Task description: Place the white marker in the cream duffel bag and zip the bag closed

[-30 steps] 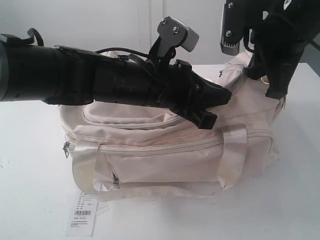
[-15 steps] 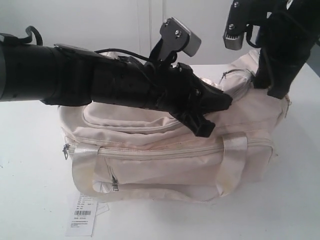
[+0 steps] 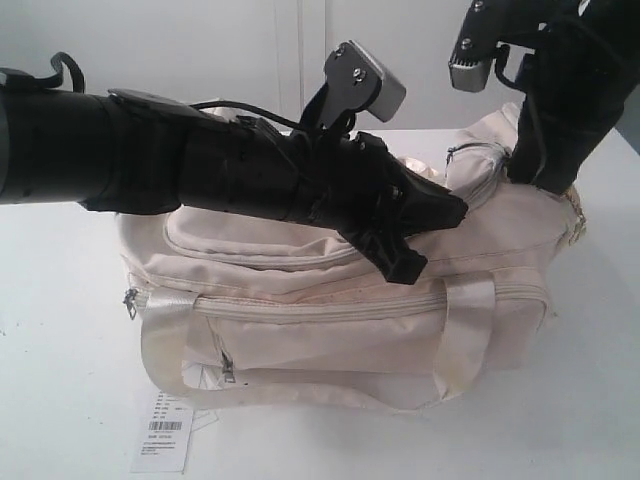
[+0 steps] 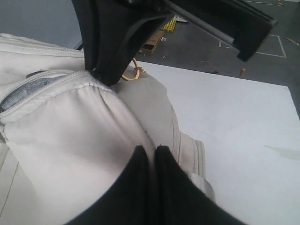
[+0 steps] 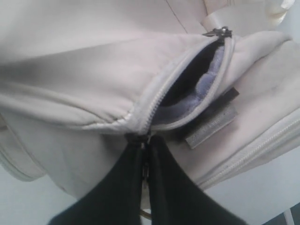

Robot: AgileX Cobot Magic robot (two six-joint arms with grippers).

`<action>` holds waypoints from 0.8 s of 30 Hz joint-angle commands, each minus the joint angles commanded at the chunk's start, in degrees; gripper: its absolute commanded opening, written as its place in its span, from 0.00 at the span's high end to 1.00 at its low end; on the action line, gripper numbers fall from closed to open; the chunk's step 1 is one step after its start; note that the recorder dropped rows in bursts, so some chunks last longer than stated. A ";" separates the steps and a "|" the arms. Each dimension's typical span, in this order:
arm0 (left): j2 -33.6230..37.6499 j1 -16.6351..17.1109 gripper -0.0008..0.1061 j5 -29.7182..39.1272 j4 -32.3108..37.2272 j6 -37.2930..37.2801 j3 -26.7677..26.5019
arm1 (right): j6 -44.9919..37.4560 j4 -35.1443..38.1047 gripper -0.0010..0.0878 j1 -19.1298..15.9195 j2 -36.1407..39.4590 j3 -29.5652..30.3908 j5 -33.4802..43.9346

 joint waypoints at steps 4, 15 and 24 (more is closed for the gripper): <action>0.00 0.00 0.99 0.01 0.73 -0.09 0.00 | -5.98 13.08 0.99 -3.94 -0.98 -1.77 10.62; 0.00 0.00 0.99 -0.98 2.62 -1.64 0.00 | -2.42 15.10 0.99 -4.38 -6.59 -1.31 24.42; 0.00 0.00 0.99 -1.14 2.62 -1.64 0.00 | -2.44 18.14 0.82 -4.38 -4.34 3.10 24.42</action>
